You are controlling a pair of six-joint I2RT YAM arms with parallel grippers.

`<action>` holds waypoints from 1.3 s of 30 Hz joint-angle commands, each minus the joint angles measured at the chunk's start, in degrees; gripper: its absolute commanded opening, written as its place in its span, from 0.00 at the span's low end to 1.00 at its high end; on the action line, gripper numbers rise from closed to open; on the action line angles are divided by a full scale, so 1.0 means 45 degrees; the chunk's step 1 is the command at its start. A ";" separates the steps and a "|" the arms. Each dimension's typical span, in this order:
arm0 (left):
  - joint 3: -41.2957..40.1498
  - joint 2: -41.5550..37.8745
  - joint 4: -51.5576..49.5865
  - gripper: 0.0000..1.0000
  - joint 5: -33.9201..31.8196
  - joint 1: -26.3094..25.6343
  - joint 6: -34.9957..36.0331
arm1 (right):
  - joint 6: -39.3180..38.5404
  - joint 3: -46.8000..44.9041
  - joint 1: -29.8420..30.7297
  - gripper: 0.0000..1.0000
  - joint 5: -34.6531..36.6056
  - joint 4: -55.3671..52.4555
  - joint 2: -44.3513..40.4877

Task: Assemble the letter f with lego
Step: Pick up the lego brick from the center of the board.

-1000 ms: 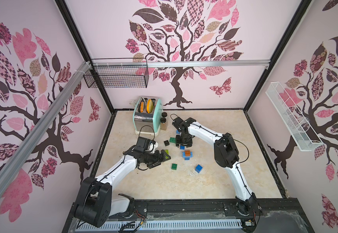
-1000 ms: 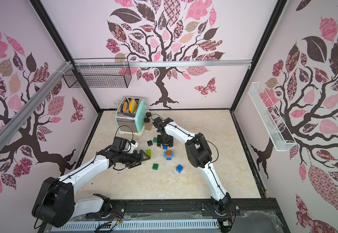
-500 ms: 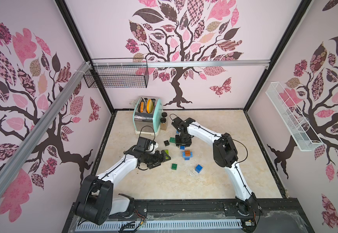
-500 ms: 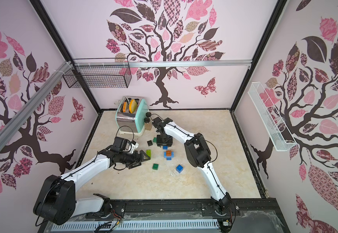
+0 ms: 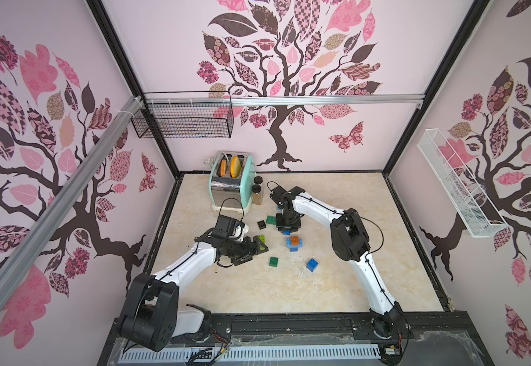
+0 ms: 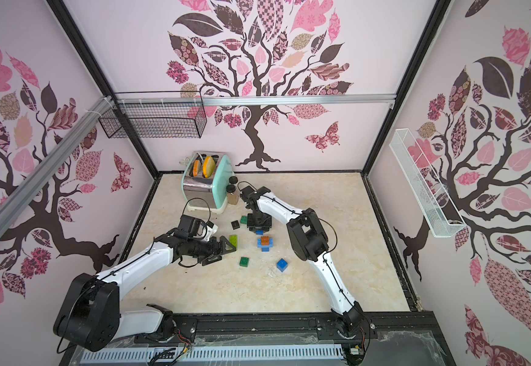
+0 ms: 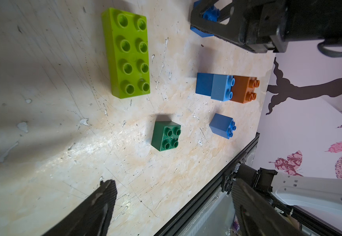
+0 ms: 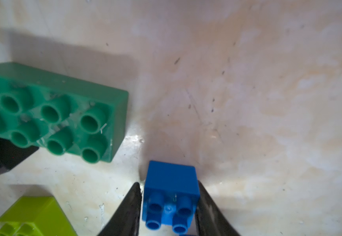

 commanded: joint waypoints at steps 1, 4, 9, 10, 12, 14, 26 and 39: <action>0.0211 0.0121 -0.0056 0.92 0.0036 0.0053 0.0226 | -0.0094 0.0432 -0.0088 0.44 0.0224 -0.0092 0.0074; 0.0219 0.0131 -0.0044 0.92 0.0023 0.0053 0.0230 | -0.0094 0.0422 -0.0123 0.41 0.0193 -0.0053 0.0043; 0.0229 0.0196 -0.0031 0.92 0.0040 0.0053 0.0230 | 0.0038 0.0466 -0.0218 0.43 -0.0043 -0.0008 0.0004; 0.0216 0.0194 -0.0016 0.92 0.0050 0.0044 0.0230 | 0.0062 0.0478 -0.0243 0.43 -0.0078 0.0004 0.0004; 0.0222 0.0209 -0.0024 0.92 0.0055 0.0053 0.0230 | 0.0082 0.0473 -0.0246 0.42 -0.0075 0.0001 -0.0016; 0.0221 0.0218 -0.0006 0.92 0.0061 0.0049 0.0230 | 0.0058 0.0486 -0.0266 0.42 -0.0100 0.0032 -0.0016; 0.0249 0.0332 0.0034 0.92 0.0071 0.0044 0.0221 | -0.0339 0.0570 -0.0268 0.32 0.0436 -0.0094 -0.0325; 0.0504 0.0436 -0.0269 0.91 -0.0213 0.0053 0.0615 | -0.0867 0.2045 -0.0280 0.31 0.0448 -0.1286 -0.1492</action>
